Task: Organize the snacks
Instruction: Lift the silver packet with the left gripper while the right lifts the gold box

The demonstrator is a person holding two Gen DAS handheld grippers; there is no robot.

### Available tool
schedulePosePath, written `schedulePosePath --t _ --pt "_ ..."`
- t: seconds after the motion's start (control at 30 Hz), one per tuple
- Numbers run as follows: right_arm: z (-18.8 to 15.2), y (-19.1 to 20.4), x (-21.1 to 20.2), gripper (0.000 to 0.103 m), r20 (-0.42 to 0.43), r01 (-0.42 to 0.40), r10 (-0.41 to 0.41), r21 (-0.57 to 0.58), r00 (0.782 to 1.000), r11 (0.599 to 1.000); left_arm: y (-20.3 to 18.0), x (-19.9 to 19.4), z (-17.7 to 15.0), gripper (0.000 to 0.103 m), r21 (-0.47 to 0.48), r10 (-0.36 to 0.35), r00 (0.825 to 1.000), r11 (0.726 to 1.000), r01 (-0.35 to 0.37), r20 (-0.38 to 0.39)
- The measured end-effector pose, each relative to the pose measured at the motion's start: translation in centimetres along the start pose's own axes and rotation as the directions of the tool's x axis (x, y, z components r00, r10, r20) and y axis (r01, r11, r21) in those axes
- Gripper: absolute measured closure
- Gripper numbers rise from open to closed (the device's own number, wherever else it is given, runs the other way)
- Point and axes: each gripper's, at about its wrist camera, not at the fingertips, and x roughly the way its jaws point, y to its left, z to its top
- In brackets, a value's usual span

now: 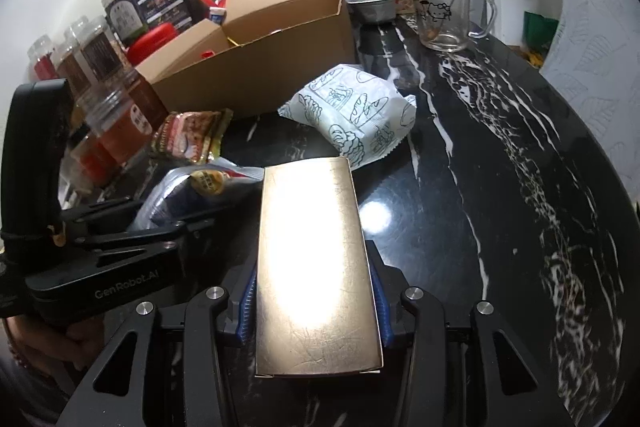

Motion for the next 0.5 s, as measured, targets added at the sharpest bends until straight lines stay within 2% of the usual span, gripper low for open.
schedulePosePath --t 0.13,0.5 --pt "0.0 0.6 -0.1 0.058 -0.005 0.005 -0.005 -0.013 1.0 1.0 0.1 -1.4 -0.1 0.066 -0.01 -0.009 1.0 1.0 0.01 0.024" --pt "1.3 3.3 -1.8 0.058 0.049 -0.05 0.053 -0.058 0.997 0.997 0.6 -4.6 0.8 0.066 -0.003 0.001 0.994 1.0 -0.001 0.11"
